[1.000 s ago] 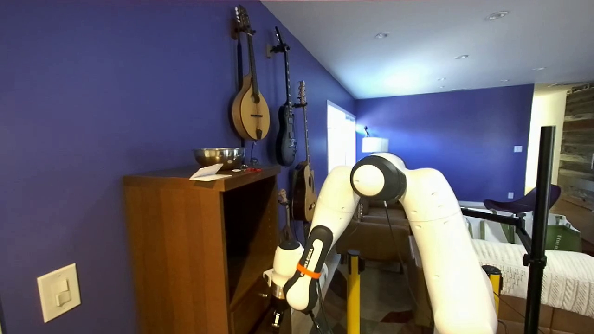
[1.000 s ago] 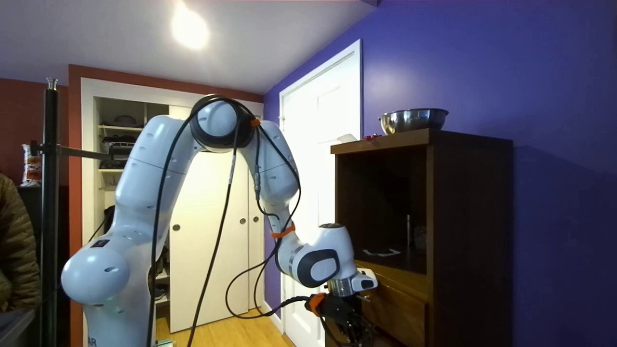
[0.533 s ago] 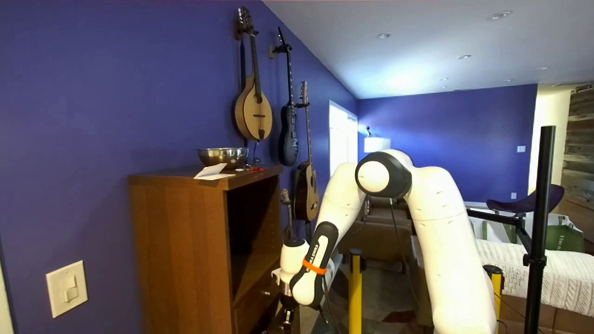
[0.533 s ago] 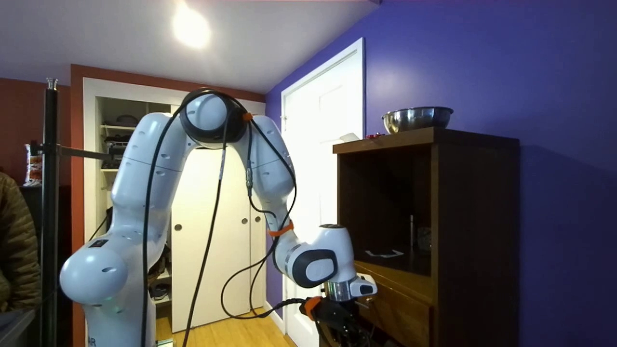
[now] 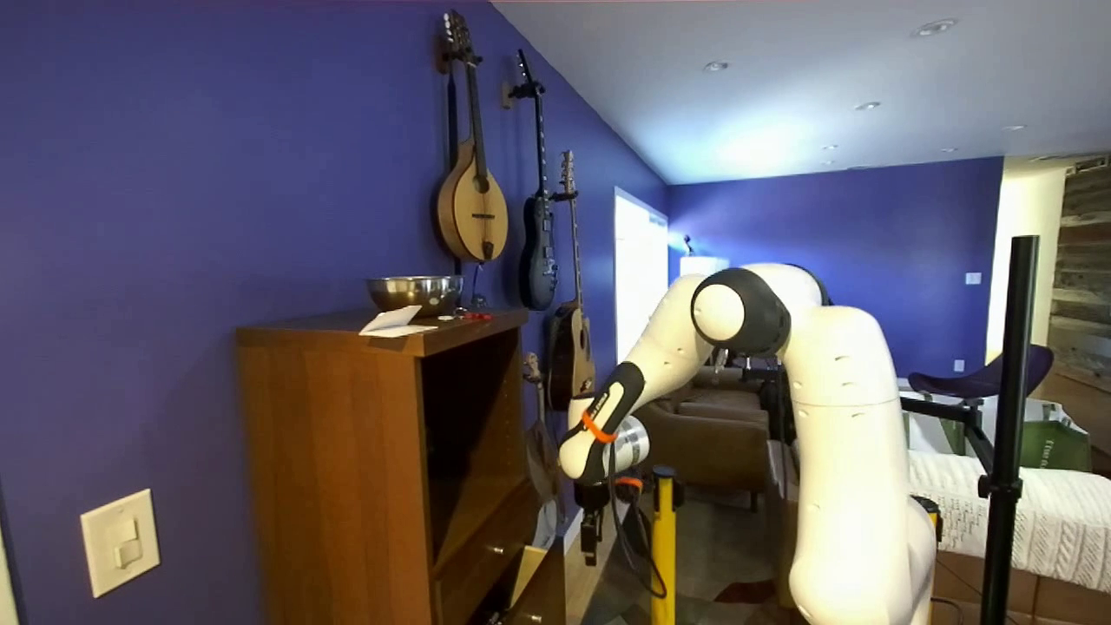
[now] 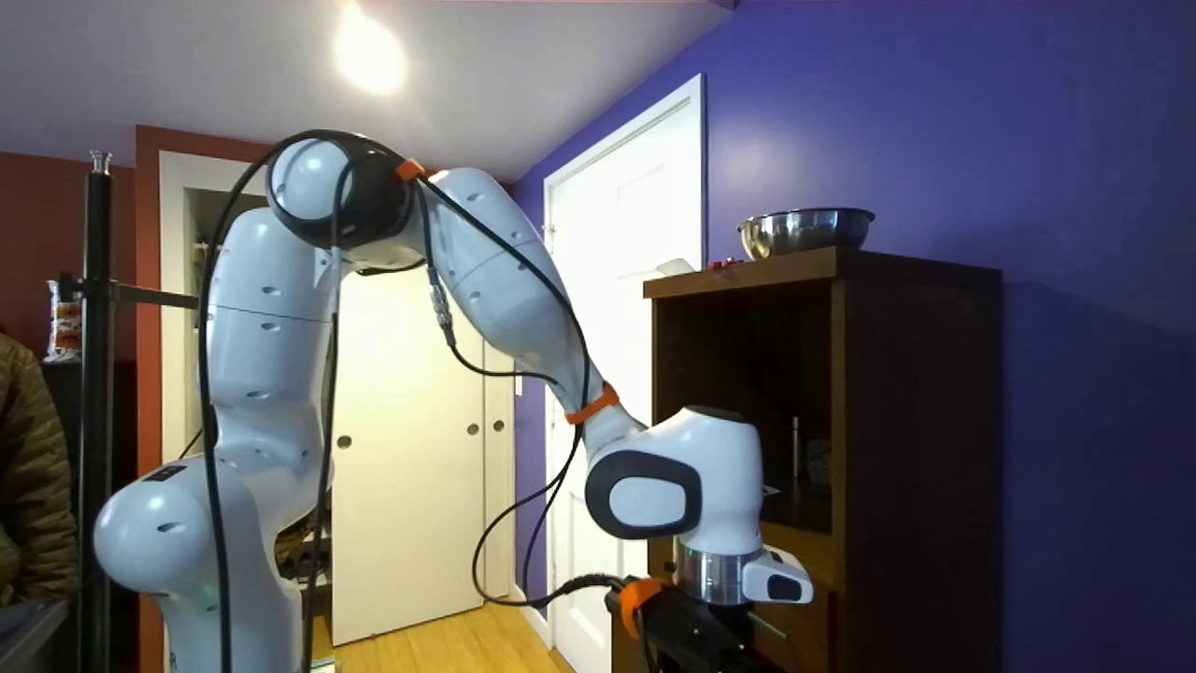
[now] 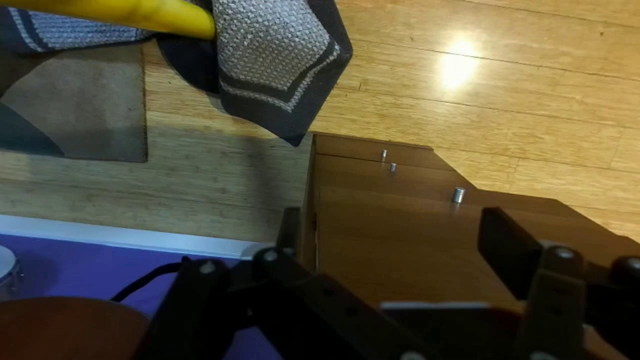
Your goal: Open the second drawer
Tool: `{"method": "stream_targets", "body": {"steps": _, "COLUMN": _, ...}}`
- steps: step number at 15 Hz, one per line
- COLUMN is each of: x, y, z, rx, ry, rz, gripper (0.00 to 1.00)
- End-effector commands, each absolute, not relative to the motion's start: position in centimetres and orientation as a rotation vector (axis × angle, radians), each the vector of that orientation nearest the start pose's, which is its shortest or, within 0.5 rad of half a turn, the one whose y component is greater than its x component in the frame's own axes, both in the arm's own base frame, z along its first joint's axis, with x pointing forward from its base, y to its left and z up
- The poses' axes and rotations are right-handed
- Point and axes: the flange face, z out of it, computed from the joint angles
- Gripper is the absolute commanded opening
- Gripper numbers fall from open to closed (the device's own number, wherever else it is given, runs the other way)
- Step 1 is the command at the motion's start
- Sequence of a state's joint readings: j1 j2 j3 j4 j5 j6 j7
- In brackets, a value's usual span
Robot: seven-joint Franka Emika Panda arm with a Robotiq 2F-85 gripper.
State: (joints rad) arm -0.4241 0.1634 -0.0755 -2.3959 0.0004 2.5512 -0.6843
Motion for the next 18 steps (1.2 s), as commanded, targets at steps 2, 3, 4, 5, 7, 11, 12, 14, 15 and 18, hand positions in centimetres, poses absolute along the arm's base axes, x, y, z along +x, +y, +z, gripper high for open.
{"method": "stream_targets", "body": {"steps": 2, "x": 43.8, "y": -24.9, "z": 32.1, "rx": -2.960, "ry": -0.360, "rz": 0.013, "gripper": 1.00}}
{"method": "stream_targets", "body": {"steps": 3, "x": 43.7, "y": -24.4, "z": 33.1, "rx": -2.918, "ry": -0.378, "rz": 0.038, "gripper": 1.00}}
{"method": "stream_targets", "body": {"steps": 4, "x": 43.5, "y": -23.8, "z": 33.9, "rx": -2.876, "ry": -0.408, "rz": 0.070, "gripper": 1.00}}
{"method": "stream_targets", "body": {"steps": 5, "x": 43.2, "y": -22.8, "z": 34.4, "rx": -2.827, "ry": -0.448, "rz": 0.114, "gripper": 1.00}}
{"method": "stream_targets", "body": {"steps": 7, "x": 42.7, "y": -20.6, "z": 34.7, "rx": -2.743, "ry": -0.516, "rz": 0.199, "gripper": 1.00}}
{"method": "stream_targets", "body": {"steps": 11, "x": 42.8, "y": -15.3, "z": 34.9, "rx": -2.704, "ry": -0.570, "rz": 0.180, "gripper": 1.00}}
{"method": "stream_targets", "body": {"steps": 12, "x": 43.2, "y": -13.8, "z": 35.0, "rx": -2.715, "ry": -0.524, "rz": 0.127, "gripper": 1.00}}
{"method": "stream_targets", "body": {"steps": 14, "x": 44.0, "y": -10.8, "z": 34.6, "rx": -2.749, "ry": -0.392, "rz": 0.005, "gripper": 1.00}}
{"method": "stream_targets", "body": {"steps": 15, "x": 44.2, "y": -9.9, "z": 34.3, "rx": -2.768, "ry": -0.348, "rz": -0.052, "gripper": 1.00}}
{"method": "stream_targets", "body": {"steps": 18, "x": 44.0, "y": -10.0, "z": 33.0, "rx": -2.885, "ry": -0.302, "rz": -0.221, "gripper": 1.00}}
